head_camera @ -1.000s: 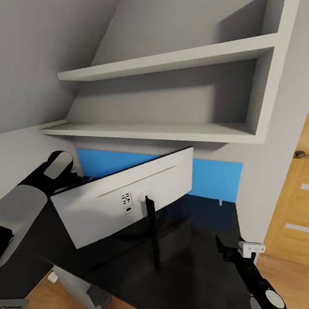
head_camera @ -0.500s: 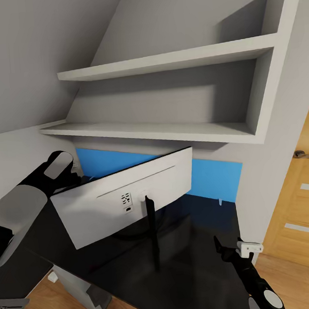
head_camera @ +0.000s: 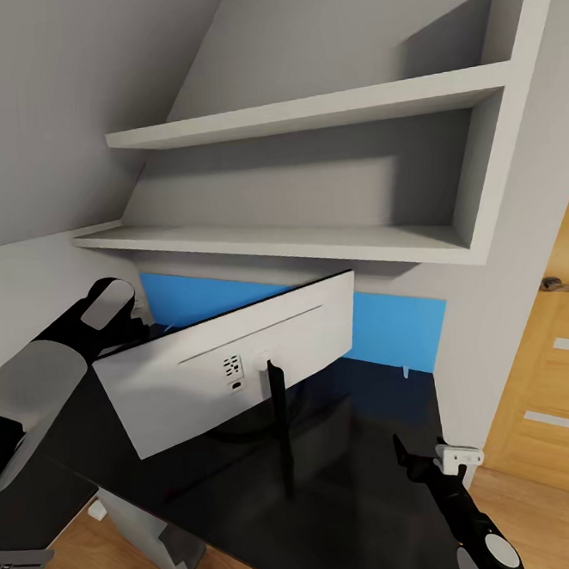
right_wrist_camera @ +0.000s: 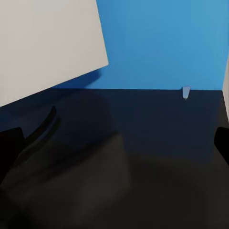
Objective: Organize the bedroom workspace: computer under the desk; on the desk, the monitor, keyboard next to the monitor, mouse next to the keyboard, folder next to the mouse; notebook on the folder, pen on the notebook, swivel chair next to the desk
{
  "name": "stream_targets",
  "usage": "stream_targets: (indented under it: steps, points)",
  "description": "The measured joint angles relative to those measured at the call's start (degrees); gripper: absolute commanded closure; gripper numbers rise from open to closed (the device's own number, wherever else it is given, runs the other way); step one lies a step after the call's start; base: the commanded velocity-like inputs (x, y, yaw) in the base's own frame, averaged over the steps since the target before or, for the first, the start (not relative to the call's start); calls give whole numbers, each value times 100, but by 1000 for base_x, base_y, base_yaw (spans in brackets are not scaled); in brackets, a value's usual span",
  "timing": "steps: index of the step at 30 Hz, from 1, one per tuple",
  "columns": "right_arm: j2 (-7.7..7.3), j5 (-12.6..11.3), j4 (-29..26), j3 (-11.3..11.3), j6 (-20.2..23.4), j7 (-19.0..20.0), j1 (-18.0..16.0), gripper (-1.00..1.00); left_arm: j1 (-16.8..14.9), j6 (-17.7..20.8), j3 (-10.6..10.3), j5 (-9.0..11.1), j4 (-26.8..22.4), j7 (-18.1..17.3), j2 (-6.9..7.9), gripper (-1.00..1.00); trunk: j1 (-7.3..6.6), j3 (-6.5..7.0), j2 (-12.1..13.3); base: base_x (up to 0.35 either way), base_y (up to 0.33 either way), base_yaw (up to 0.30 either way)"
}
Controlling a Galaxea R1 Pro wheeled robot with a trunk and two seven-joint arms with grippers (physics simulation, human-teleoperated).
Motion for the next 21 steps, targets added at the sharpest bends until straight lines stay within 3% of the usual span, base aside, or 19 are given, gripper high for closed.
stream_targets:
  steps: [9, 21]
  points:
    - [120, -21, 6, 24, 14, -8, 0, -100, 0, -1, 0, -2, -2, 1, 0, -100, 0, -2, 0, 0, 0, 59]
    - [145, -22, 9, 15, 15, -8, 0, -100, 0, -4, -3, -27, -1, 9, -13, -100, 0, -4, 0, 0, -1, 24]
